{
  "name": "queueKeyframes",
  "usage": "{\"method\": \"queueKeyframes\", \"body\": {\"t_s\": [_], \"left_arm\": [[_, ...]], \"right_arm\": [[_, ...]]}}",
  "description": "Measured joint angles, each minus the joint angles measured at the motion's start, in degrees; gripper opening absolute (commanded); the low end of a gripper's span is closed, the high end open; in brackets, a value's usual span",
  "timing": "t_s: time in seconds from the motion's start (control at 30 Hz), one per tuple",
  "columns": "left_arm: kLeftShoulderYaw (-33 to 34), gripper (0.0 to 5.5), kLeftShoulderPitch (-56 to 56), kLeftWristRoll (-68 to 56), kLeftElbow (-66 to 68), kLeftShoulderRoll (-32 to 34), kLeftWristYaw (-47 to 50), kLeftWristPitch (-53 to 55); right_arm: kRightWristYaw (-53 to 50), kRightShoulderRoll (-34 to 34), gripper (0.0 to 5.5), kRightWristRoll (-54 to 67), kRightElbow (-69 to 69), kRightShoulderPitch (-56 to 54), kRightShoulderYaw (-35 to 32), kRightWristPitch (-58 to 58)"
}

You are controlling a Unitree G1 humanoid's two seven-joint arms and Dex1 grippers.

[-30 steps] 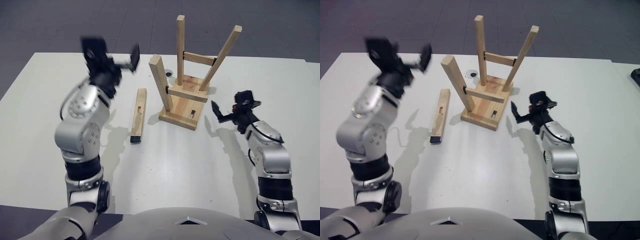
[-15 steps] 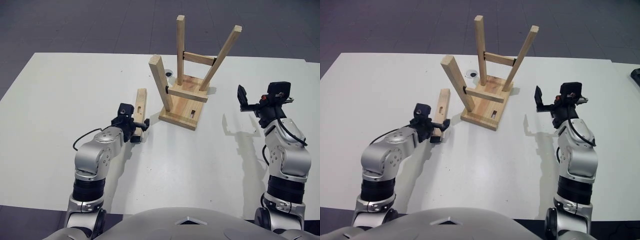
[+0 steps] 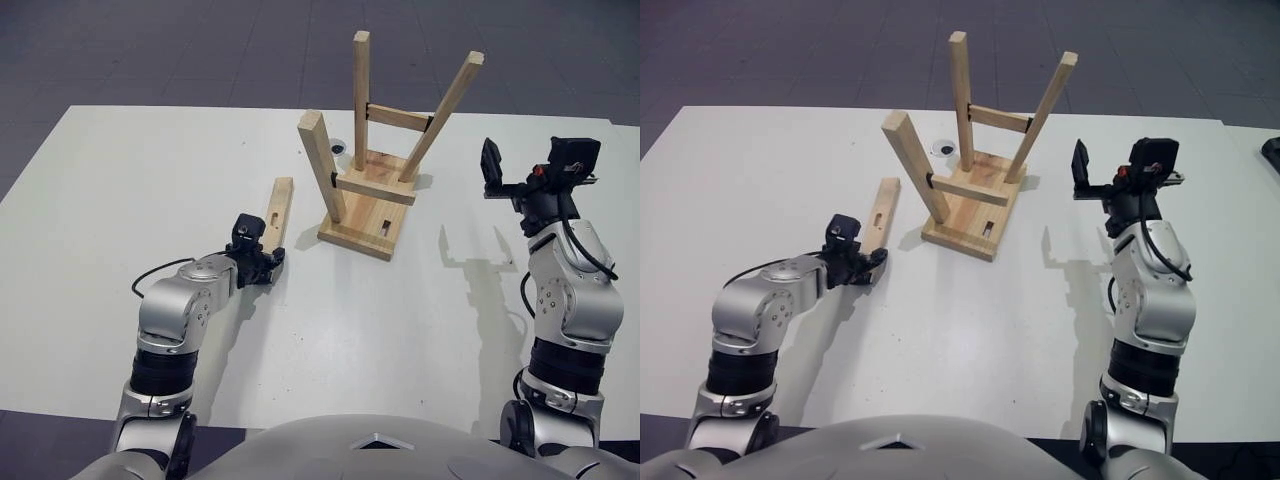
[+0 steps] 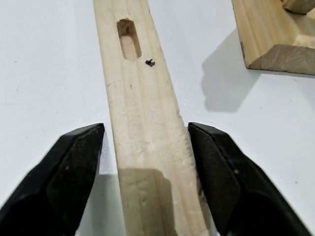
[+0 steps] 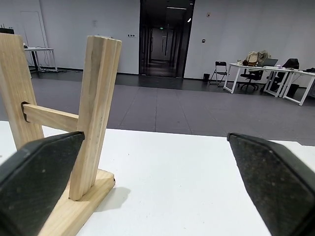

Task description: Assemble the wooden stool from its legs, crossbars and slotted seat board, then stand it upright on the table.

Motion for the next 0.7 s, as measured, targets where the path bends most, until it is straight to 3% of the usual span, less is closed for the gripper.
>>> {"method": "queueKeyframes", "body": {"t_s": [0.13, 0.33, 0.53, 0.7], "left_arm": [[-1.5, 2.06, 0.2, 1.6, 0.5, 1.8, -1.4, -1.7], [-0.2, 2.05, 0.6, 2.7, 3.2, 1.9, -2.4, -7.9], [9.0, 2.05, 1.7, 3.2, 5.3, -1.7, -0.8, -20.1], [18.7, 2.05, -4.0, 0.1, 0.5, -5.1, 1.3, -36.6]], "right_arm": [[-0.6, 0.0, 5.40, 0.2, -0.7, -1.9, 0.3, 0.0], [-0.7, 0.0, 5.40, 1.1, -0.7, -3.9, 0.8, 0.0], [-0.6, 0.0, 5.40, 3.7, 0.5, -6.0, -0.2, 0.7], [-0.6, 0.2, 5.40, 15.1, 1.9, -10.8, -7.2, 5.3]]}}
